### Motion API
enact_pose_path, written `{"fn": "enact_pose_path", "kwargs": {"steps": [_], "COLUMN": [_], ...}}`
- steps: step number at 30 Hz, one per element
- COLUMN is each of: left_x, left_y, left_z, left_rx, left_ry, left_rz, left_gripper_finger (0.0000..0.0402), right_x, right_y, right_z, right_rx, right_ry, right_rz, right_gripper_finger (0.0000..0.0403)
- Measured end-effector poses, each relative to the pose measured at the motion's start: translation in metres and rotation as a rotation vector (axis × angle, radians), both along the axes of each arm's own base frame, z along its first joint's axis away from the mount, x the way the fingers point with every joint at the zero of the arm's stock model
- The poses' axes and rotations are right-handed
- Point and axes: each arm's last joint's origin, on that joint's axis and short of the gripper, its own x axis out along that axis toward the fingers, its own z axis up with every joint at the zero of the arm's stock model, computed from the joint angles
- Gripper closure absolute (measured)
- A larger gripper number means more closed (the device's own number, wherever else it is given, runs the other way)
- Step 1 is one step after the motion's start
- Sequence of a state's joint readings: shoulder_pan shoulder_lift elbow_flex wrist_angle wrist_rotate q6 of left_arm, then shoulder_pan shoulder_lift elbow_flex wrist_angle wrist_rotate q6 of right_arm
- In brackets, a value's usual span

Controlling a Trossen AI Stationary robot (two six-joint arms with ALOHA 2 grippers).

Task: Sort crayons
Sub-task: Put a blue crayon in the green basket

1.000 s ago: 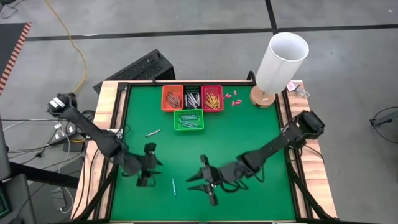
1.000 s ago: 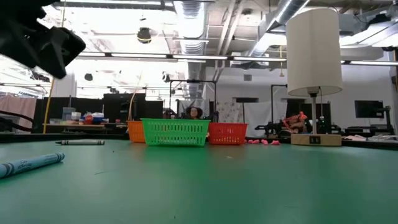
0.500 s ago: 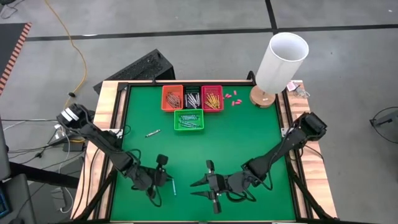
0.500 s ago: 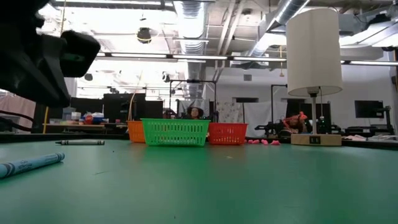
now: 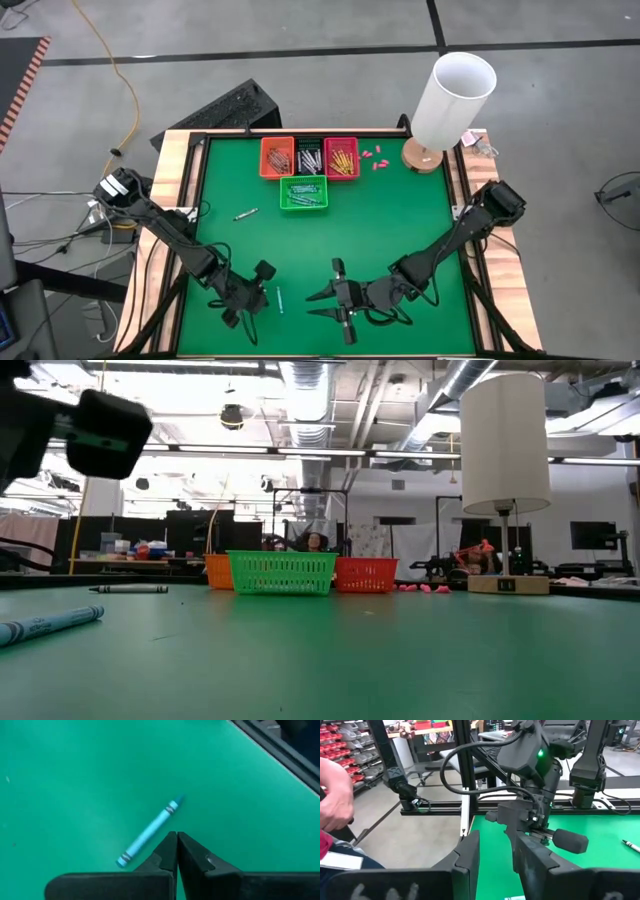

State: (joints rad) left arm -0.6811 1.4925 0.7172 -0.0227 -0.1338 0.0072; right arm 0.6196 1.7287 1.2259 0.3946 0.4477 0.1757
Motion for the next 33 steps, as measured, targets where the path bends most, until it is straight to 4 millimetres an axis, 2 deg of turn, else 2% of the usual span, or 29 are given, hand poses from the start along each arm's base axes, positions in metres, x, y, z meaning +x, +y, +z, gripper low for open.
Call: {"fn": "enact_pose_path", "kwargs": {"steps": [10, 17, 33], "left_x": [0.011, 0.021, 0.041], "left_y": [0.01, 0.004, 0.024], "left_z": [-0.002, -0.033, -0.032], "left_rx": [-0.05, -0.068, -0.086], "left_ry": [0.027, 0.108, 0.049], "left_rz": [-0.028, -0.076, -0.119], "left_gripper_finger": [0.0402, 0.0402, 0.0402], "right_x": [0.003, 0.003, 0.003], "right_y": [-0.004, -0.004, -0.004], "right_z": [0.0, 0.0, 0.001], "right_rx": [0.0, 0.003, 0.023], "right_ry": [0.0, -0.004, -0.003], "right_rz": [-0.012, -0.012, -0.013], "right_gripper_finger": [0.028, 0.028, 0.028]}}
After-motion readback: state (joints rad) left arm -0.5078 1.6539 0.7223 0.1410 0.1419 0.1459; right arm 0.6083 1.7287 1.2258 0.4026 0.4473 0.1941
